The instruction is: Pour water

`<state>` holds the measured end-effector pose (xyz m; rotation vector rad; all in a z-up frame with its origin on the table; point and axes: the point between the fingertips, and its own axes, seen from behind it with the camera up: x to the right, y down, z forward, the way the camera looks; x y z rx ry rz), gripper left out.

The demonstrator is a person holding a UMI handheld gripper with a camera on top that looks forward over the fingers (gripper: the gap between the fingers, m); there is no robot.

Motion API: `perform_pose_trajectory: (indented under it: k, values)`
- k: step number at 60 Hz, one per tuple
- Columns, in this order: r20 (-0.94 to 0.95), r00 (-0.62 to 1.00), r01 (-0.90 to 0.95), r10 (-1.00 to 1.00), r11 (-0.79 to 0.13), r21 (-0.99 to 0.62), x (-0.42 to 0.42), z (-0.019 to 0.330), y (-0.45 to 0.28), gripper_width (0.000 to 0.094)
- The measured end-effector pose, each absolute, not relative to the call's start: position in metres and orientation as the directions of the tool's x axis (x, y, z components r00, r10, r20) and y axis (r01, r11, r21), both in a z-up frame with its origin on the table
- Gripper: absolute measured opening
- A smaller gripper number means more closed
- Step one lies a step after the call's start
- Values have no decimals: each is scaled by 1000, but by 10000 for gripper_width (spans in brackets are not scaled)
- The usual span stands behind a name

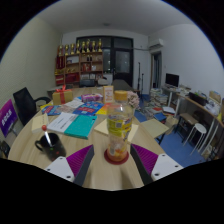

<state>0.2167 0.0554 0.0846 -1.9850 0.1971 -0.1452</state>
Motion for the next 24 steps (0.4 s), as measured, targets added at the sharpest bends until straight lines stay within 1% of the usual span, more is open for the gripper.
perform_pose_trajectory:
  k: [2,14,24]
  values:
    - [24,978,-65,-209,-411,-909,213,95,38,831]
    - [34,963,-88,-266,-433,-897,133,159,-64,824]
    - [49,954,-90,-296,-439,-894,90,198,-129,828]
